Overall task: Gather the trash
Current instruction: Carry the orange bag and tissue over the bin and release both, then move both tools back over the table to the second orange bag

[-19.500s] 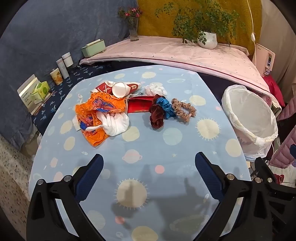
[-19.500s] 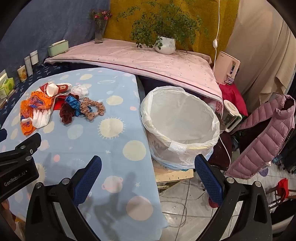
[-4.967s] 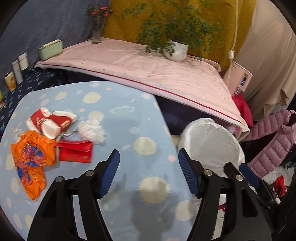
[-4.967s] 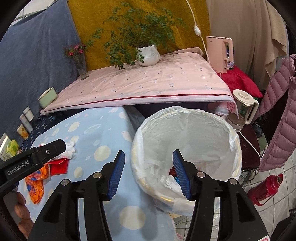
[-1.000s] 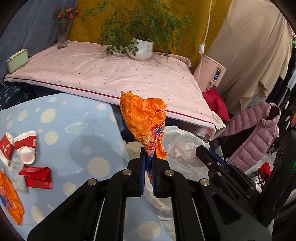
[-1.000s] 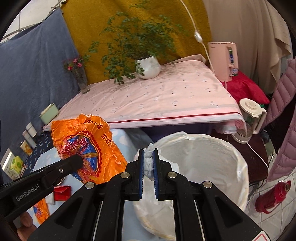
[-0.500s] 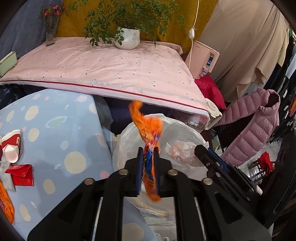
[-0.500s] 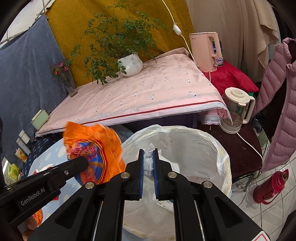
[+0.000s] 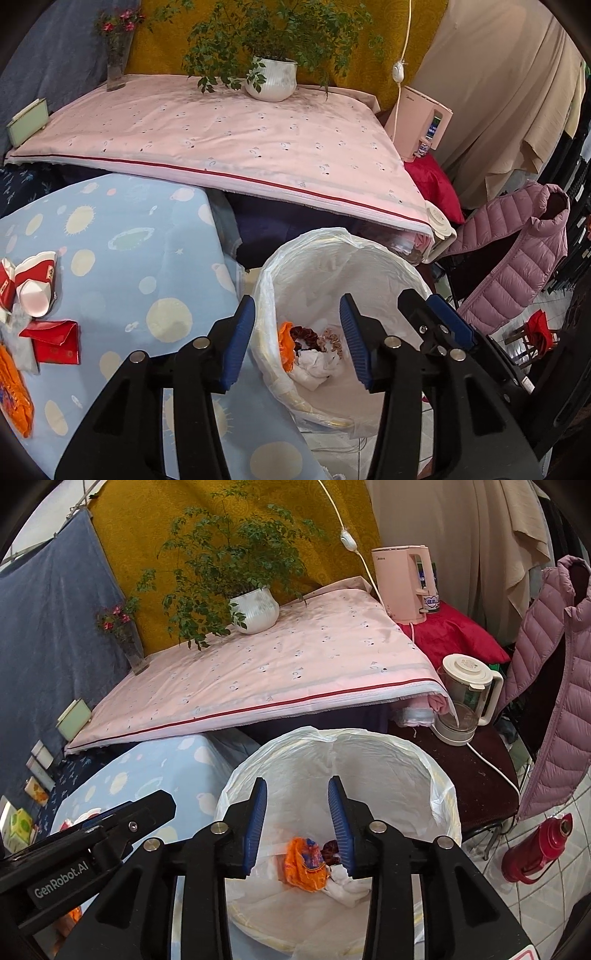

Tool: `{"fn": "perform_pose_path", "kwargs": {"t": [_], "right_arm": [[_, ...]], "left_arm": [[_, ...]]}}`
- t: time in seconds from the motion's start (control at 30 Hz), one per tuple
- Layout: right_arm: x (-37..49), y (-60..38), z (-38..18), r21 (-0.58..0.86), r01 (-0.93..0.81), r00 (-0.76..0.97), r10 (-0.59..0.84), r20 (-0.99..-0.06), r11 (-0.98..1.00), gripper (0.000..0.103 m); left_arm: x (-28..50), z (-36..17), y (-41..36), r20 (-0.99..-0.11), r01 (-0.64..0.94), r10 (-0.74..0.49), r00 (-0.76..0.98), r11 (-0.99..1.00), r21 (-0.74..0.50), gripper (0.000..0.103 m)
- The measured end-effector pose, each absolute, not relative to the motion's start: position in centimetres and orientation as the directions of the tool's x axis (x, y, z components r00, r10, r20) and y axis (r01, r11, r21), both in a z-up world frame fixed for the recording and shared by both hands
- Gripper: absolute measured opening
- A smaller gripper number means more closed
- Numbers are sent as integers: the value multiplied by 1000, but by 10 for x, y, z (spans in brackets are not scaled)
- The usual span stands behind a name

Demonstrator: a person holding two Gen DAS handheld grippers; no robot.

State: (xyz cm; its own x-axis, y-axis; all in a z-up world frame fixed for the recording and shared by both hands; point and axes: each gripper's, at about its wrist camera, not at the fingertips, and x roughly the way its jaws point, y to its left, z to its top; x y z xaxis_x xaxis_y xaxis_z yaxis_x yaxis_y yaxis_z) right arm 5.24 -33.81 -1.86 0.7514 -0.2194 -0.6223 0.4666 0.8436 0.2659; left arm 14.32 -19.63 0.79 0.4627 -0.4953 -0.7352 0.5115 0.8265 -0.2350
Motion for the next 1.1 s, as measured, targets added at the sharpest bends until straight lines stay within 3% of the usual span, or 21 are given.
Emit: {"fn": "perform_pose_path", "kwargs": {"t": [0.9,1.1], "right_arm": [[82,-246,-19,187,342,748,-146,-647,921,45],[96,-210,-26,177,287,740,-100,-665,941,45]], "left_arm": [[162,-3,-76,-729,329,-409,548,907,-261,46],[168,-11,-26,-739,230,-333,586,943,-242,53]]}}
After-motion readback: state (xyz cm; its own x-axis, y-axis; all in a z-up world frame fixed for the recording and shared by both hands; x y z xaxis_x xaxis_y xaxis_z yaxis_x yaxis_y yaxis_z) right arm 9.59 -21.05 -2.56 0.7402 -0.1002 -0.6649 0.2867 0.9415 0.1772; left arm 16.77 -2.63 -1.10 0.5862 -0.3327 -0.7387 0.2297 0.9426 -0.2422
